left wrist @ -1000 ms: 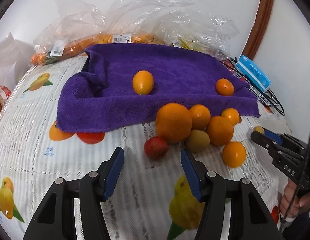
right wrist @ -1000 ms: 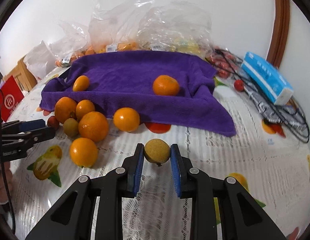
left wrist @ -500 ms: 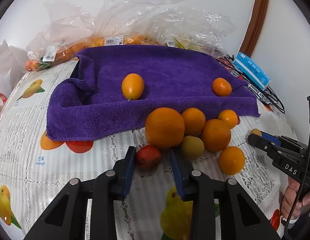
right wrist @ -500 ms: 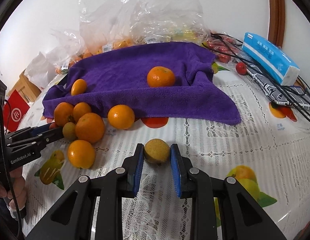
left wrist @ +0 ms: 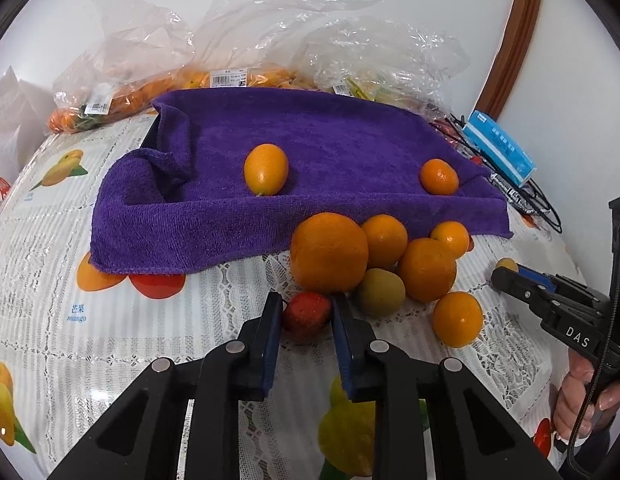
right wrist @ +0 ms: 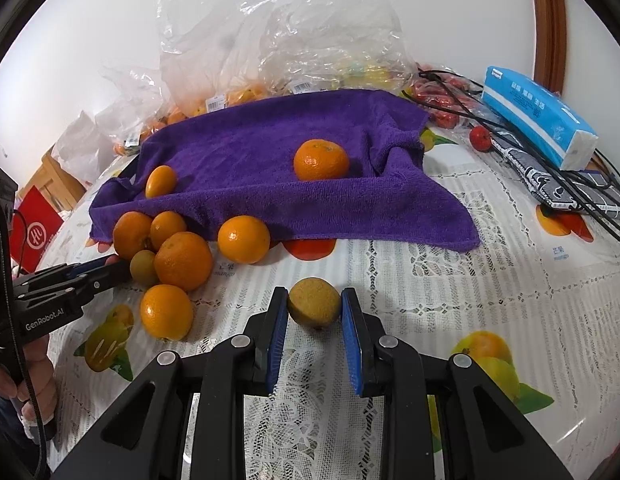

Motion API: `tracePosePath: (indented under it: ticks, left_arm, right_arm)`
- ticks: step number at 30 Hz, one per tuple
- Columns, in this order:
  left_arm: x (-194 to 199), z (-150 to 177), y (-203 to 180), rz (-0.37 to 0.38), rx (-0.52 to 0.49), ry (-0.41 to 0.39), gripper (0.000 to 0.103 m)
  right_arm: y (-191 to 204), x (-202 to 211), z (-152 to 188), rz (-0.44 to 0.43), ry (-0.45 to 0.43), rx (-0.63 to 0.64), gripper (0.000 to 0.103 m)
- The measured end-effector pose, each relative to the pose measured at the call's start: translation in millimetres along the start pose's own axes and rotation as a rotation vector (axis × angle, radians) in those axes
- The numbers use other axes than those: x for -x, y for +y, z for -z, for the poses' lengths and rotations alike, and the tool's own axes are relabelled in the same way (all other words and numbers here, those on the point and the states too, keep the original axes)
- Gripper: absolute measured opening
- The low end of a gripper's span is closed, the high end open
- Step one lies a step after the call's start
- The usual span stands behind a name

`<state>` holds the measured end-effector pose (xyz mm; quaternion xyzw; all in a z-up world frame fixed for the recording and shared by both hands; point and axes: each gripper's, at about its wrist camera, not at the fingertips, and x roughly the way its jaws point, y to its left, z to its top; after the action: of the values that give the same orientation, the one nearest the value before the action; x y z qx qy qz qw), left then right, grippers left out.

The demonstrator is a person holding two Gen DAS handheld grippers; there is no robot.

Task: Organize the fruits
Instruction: 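Close left tool on the small red fruit while right tool holds the yellow citrus, then lift and carry the yellow citrus in right tool over the towel while left carries the red fruit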

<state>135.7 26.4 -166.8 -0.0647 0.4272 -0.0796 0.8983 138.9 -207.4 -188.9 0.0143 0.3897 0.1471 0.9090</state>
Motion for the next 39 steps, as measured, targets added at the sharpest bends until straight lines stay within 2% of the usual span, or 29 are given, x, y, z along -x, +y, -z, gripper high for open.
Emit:
tracePosePath:
  ticks: [4, 10, 24, 28, 30, 39]
  left_arm:
    - [3, 1, 1, 0.036, 0.001, 0.0, 0.024]
    - [15, 0, 0, 0.077, -0.001, -0.047, 0.024]
    - [27, -2, -1, 0.056, -0.008, -0.111, 0.024]
    - [32, -7, 0, 0.043, 0.0, -0.119, 0.024]
    - [34, -10, 1, 0.015, 0.007, -0.114, 0.024]
    - [58, -38, 11, 0.026, 0.063, -0.168, 0.024]
  right_arm:
    - [-1, 0, 1, -0.011, -0.005, -0.007, 0.027]
    - [0, 1, 1, -0.026, -0.014, -0.005, 0.027]
    - [2, 16, 2, -0.076, -0.088, 0.002, 0.027]
    - [7, 20, 0, -0.05, -0.11, 0.004, 0.027]
    - [13, 25, -3, -0.049, -0.121, 0.014, 0.027]
    - [47, 52, -36, -0.069, -0.199, 0.099, 0.027]
